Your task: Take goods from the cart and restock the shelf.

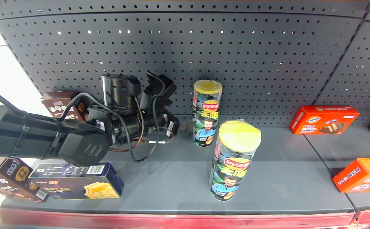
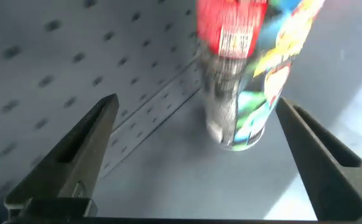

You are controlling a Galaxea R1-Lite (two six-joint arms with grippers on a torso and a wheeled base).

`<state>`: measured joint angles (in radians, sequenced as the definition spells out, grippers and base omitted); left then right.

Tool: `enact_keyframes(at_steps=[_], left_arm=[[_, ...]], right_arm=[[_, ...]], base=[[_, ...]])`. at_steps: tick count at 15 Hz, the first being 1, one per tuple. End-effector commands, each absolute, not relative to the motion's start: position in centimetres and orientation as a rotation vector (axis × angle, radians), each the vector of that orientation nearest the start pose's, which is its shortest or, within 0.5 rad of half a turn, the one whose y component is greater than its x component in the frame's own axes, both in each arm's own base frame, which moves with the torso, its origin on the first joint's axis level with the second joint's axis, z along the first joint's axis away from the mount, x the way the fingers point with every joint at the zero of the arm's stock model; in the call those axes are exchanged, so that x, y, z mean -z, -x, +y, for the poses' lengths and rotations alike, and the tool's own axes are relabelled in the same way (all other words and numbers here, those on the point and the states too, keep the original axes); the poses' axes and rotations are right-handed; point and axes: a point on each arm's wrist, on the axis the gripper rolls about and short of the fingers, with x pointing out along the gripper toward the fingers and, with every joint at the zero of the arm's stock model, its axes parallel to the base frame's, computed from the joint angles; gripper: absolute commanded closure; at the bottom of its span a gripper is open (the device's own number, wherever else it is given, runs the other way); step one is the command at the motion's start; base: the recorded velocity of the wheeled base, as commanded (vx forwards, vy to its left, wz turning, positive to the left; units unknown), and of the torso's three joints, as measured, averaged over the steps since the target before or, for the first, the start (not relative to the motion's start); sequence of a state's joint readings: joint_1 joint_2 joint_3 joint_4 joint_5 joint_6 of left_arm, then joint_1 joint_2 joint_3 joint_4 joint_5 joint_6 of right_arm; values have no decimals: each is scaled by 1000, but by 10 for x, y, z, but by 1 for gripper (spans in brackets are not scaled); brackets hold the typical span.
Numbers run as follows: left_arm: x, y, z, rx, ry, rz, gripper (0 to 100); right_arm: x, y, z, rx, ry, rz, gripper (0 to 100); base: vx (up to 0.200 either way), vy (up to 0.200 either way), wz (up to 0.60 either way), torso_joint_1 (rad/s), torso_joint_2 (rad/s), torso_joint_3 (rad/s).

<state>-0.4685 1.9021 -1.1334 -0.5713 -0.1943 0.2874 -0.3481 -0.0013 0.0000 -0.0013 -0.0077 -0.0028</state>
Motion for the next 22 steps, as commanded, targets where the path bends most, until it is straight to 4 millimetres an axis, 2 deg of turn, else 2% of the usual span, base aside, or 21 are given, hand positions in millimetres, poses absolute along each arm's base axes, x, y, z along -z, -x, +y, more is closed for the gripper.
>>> enact_keyframes(at_steps=[1,5,9,13,22], left_arm=[[-202,-324,-168,617,-319,96,0],[-199,-325,-172,566,-332,109,0],[-188,-335,-179,563,-335,133,0],[-194,-344,-183,552,-327,111,0],[-193,-352,-186,512,-318,113,0]], right_arm=[[-76,21,8,356,3,-1,0],[-76,21,8,356,3,-1,0],[-76,21,8,356,3,-1,0],[-76,21,8,356,3,-1,0],[-76,21,8,356,3,-1,0]], base=[[0,0,0,0,0,0],[0,0,0,0,0,0],[0,0,0,0,0,0],[0,0,0,0,0,0],[0,0,0,0,0,0]])
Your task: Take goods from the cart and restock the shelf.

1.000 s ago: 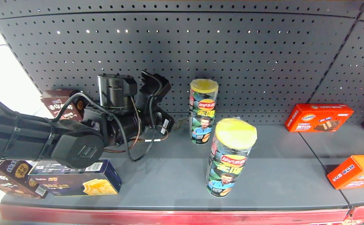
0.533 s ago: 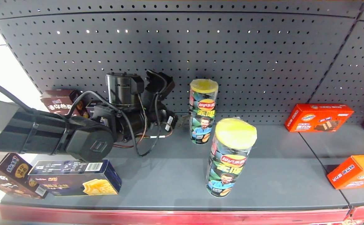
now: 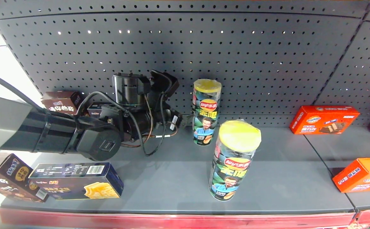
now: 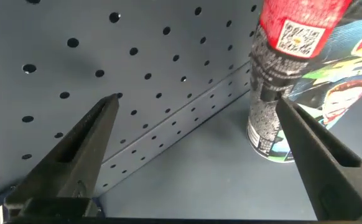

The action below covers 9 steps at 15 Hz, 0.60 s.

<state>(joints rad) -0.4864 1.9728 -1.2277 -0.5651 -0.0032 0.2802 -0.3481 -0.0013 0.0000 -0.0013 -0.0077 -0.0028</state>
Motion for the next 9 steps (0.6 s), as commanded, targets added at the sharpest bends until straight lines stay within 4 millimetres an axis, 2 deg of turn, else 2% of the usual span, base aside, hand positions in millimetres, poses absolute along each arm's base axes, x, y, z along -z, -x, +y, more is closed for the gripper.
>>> enact_keyframes(at_steps=[1,6,9], left_arm=[[-191,-352,-186,505,-321,118,0],[-180,-349,-182,401,-347,113,0],[-165,-356,-187,395,-362,142,0]], right_arm=[[-76,21,8,356,3,-1,0],[-76,21,8,356,3,-1,0],[-76,21,8,356,4,-2,0]], base=[[0,0,0,0,0,0],[0,0,0,0,0,0],[0,0,0,0,0,0]])
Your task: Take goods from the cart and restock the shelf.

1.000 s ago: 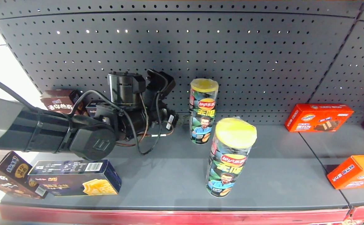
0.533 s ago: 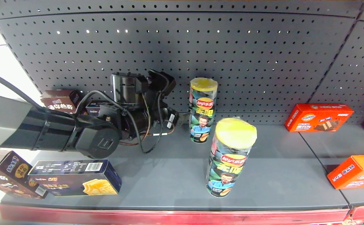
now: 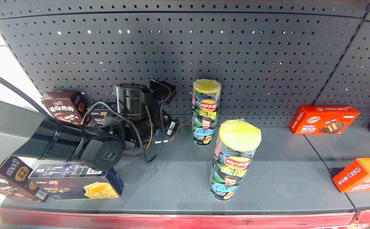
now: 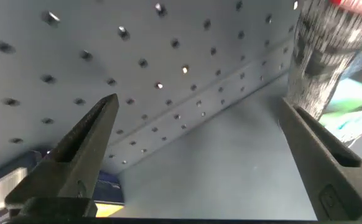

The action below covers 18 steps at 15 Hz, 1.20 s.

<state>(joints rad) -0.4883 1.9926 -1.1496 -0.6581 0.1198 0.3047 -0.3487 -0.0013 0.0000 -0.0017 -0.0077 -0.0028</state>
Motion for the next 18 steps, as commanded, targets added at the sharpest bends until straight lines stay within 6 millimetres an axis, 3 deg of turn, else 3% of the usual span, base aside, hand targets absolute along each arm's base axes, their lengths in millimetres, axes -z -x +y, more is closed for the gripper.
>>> enact_keyframes(at_steps=[1,18], left_arm=[[-163,-358,-187,395,-363,145,0],[-166,-357,-213,445,-356,119,0]], right_arm=[[-76,21,8,356,3,-1,0],[-76,21,8,356,3,-1,0]], base=[[0,0,0,0,0,0],[0,0,0,0,0,0]])
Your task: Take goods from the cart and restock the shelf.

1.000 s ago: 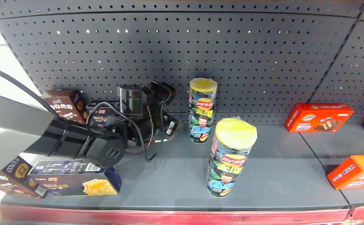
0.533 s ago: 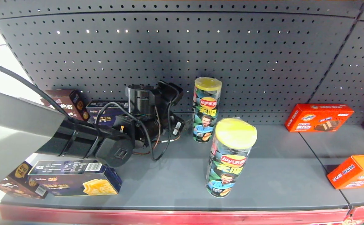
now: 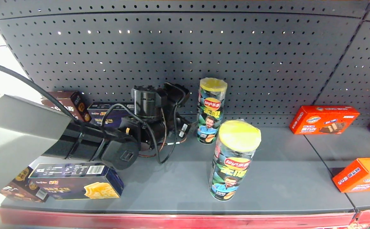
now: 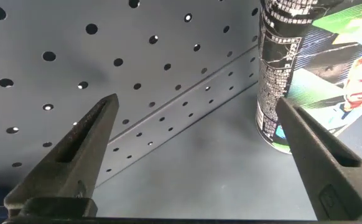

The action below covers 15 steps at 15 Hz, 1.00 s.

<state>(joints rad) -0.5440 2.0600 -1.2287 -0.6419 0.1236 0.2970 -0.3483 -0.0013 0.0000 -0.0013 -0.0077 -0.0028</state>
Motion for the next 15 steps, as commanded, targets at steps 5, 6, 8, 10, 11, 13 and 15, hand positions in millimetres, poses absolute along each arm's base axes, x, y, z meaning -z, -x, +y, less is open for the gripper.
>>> enact_keyframes(at_steps=[5,6,8,10,11,13,15], left_arm=[[-164,-355,-216,447,-353,124,0],[-163,-356,-213,424,-351,132,0],[-165,-358,-210,406,-336,133,0],[-164,-357,-209,406,-335,134,0],[-166,-358,-209,404,-333,129,0],[-166,-362,-205,391,-331,128,0],[-158,-370,-204,382,-327,143,0]], right_arm=[[-76,21,8,356,3,-1,0],[-76,21,8,356,3,-1,0],[-76,21,8,356,3,-1,0],[-76,21,8,356,3,-1,0],[-76,21,8,356,3,-1,0],[-76,21,8,356,3,-1,0],[-76,21,8,356,3,-1,0]], base=[[0,0,0,0,0,0],[0,0,0,0,0,0],[0,0,0,0,0,0],[0,0,0,0,0,0],[0,0,0,0,0,0],[0,0,0,0,0,0],[0,0,0,0,0,0]])
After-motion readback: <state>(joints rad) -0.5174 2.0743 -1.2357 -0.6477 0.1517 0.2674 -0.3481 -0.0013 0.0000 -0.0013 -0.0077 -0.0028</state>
